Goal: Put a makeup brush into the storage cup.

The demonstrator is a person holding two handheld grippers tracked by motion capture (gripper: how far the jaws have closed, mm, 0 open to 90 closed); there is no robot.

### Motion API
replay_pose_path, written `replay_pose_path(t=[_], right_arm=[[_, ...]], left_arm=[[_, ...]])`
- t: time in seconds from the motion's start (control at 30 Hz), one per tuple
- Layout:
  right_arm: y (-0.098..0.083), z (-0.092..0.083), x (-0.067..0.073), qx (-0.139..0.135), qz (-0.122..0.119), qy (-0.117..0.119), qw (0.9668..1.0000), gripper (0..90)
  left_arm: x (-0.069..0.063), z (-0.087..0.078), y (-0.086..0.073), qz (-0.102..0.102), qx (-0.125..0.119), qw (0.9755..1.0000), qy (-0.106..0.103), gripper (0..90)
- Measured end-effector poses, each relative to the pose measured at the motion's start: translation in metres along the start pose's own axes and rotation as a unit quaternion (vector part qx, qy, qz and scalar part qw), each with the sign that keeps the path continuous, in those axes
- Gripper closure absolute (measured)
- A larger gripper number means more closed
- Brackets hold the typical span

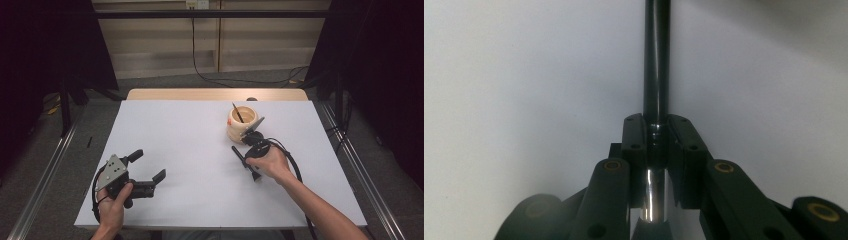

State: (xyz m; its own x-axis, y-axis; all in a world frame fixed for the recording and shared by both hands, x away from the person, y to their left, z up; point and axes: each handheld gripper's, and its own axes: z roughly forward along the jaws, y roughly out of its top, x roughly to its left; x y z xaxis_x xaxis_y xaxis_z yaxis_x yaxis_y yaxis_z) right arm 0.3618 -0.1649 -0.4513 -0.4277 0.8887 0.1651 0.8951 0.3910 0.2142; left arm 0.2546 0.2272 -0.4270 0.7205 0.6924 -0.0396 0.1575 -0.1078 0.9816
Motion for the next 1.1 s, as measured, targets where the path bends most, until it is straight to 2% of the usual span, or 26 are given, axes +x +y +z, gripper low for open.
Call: replay_pose_path(t=[0.2, 0.37, 0.53, 0.63, 0.93, 1.1], right_arm=[[0.000, -0.002, -0.006, 0.005, 0.002, 0.019, 0.9998, 79.1], [-0.003, -0.011, -0.011, -0.015, 0.002, 0.039, 0.9991, 79.1], [-0.008, -0.021, -0.011, -0.041, -0.011, 0.064, 0.9971, 79.1], [-0.011, -0.025, -0.011, -0.051, -0.023, 0.069, 0.9960, 79.0], [-0.022, -0.033, -0.013, -0.101, -0.046, 0.100, 0.9888, 79.0], [-0.026, -0.042, -0.014, -0.143, -0.056, 0.114, 0.9815, 79.0]], left_arm=[[0.001, 0.000, 0.000, -0.003, -0.001, 1.0000, 0.002, 0.8], [0.000, 0.000, 0.000, -0.001, -0.001, 1.0000, 0.001, 0.8], [0.001, 0.001, 0.000, -0.003, 0.000, 1.0000, 0.002, 0.8], [0.001, 0.000, 0.000, -0.002, 0.000, 1.0000, 0.001, 0.8], [0.001, 0.001, 0.000, -0.001, 0.000, 1.0000, 0.002, 0.8], [0.000, 0.000, 0.000, -0.001, -0.002, 1.0000, 0.002, 0.9]])
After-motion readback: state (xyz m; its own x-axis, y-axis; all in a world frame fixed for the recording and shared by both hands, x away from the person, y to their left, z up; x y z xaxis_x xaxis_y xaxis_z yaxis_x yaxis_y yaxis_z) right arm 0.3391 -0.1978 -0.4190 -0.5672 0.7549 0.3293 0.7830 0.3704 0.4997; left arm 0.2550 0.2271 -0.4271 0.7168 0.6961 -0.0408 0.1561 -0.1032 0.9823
